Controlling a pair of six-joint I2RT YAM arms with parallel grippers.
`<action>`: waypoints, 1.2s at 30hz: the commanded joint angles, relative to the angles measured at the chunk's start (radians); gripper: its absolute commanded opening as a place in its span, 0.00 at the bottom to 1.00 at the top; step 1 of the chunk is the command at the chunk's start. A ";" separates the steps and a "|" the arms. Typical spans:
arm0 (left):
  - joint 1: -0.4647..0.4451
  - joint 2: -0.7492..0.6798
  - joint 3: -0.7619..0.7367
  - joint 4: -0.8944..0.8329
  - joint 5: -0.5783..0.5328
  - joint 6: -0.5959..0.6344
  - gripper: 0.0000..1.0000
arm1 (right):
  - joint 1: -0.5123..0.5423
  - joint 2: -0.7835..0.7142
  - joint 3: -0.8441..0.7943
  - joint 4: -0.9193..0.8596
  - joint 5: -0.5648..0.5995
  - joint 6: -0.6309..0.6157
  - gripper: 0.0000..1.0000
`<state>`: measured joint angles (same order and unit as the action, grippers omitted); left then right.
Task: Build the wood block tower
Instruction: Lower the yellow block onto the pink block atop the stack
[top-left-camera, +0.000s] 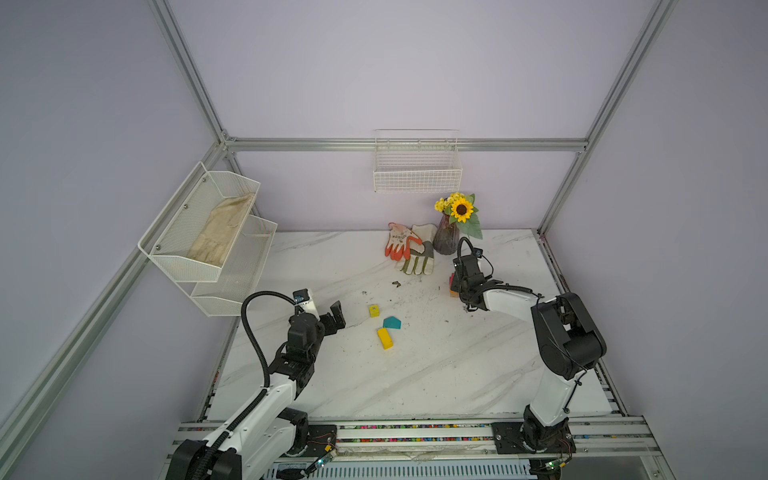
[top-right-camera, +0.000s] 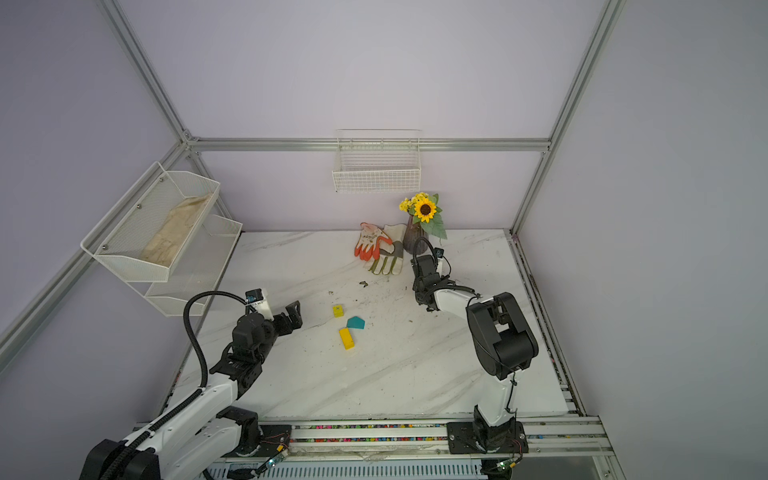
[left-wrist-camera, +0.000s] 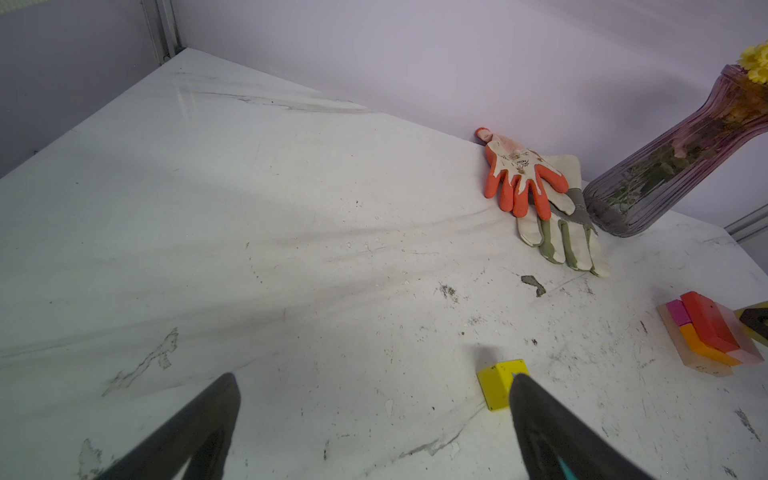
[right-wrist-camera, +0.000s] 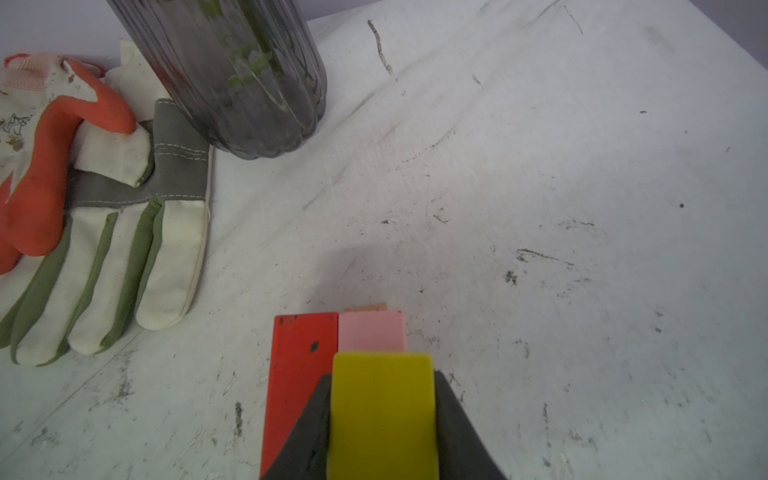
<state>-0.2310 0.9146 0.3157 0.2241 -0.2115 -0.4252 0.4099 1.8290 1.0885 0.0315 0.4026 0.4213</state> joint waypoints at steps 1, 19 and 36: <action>0.004 -0.005 -0.024 0.053 0.010 0.021 1.00 | -0.002 0.022 0.034 -0.010 0.007 0.006 0.10; 0.004 -0.005 -0.024 0.054 0.013 0.021 1.00 | -0.001 0.036 0.045 -0.012 0.005 0.006 0.30; 0.004 -0.005 -0.024 0.054 0.014 0.021 1.00 | 0.000 0.023 0.046 -0.009 -0.006 0.004 0.46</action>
<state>-0.2310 0.9146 0.3157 0.2241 -0.2073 -0.4252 0.4099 1.8576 1.1091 0.0315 0.3992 0.4213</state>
